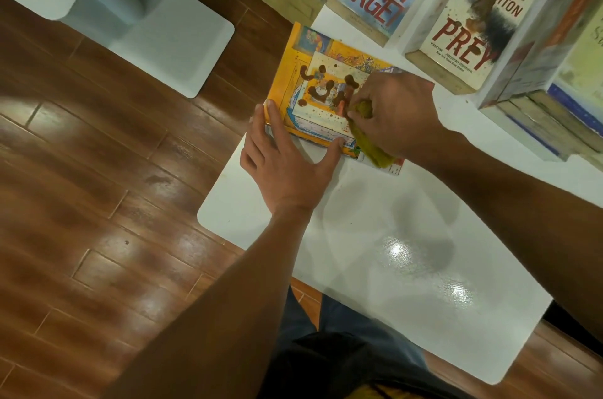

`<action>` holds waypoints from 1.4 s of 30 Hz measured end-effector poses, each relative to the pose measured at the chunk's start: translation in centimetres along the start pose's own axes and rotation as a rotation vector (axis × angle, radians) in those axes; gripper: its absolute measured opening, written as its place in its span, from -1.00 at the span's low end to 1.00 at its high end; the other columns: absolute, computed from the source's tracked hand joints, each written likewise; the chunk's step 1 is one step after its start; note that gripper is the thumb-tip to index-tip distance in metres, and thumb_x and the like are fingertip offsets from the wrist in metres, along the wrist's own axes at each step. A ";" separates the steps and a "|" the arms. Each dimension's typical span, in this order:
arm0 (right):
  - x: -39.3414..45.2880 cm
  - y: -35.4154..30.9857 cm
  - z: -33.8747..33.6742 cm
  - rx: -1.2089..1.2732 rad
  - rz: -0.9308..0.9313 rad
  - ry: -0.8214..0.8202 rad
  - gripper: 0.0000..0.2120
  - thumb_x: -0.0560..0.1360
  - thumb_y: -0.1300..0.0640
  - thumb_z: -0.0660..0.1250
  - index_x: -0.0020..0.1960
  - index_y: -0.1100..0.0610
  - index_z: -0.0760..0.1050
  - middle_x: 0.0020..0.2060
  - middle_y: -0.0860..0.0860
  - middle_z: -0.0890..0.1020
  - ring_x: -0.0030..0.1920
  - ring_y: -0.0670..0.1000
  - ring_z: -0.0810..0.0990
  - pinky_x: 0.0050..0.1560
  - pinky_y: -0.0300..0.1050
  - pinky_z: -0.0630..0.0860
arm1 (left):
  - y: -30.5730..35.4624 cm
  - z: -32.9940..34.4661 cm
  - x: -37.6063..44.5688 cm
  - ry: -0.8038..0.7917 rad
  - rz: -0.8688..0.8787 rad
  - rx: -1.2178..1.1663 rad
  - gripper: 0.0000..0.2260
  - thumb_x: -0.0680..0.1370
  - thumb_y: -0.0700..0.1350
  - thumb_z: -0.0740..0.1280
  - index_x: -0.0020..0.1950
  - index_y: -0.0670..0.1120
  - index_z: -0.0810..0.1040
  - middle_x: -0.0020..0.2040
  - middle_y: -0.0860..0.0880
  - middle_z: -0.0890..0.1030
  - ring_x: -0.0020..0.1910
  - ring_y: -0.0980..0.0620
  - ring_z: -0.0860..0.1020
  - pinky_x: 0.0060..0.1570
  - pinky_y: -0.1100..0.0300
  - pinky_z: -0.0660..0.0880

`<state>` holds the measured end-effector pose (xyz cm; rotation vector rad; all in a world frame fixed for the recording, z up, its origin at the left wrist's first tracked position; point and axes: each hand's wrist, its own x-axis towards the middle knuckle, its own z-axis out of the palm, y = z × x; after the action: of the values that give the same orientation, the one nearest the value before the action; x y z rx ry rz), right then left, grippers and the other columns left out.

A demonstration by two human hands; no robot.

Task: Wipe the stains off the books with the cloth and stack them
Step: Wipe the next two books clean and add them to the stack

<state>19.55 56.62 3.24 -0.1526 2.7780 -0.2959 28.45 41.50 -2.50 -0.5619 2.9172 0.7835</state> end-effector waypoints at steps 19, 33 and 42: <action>-0.4 -0.1 1.0 -0.078 0.038 0.042 -0.74 0.54 -0.06 0.38 0.07 0.09 0.69 -0.02 0.10 0.65 0.02 0.16 0.58 0.08 0.12 0.52 | 0.1 -0.1 0.1 -0.023 -0.005 0.000 0.00 0.41 0.53 0.26 0.63 -0.08 0.11 0.59 -0.07 0.18 0.54 -0.07 0.14 0.49 0.03 0.04; -0.3 0.2 1.1 0.041 0.142 0.055 -0.77 0.53 -0.08 0.39 0.04 0.04 0.69 -0.03 0.07 0.69 0.02 0.15 0.58 0.17 0.08 0.46 | -0.1 -0.1 0.2 -0.015 -0.005 0.006 -0.01 0.41 0.53 0.27 0.63 -0.07 0.14 0.60 -0.06 0.19 0.54 -0.06 0.15 0.49 -0.01 0.08; -0.4 0.3 1.2 0.038 0.111 0.041 -0.76 0.51 -0.10 0.41 0.06 0.02 0.69 -0.02 0.04 0.68 0.04 0.15 0.57 0.20 0.13 0.42 | 0.0 -0.1 0.1 -0.009 -0.002 0.002 -0.01 0.41 0.52 0.27 0.63 -0.06 0.13 0.60 -0.06 0.18 0.54 -0.06 0.15 0.49 -0.01 0.08</action>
<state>20.33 56.76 2.25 0.0167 2.8061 -0.3266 28.36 41.42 -2.46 -0.5601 2.9080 0.7811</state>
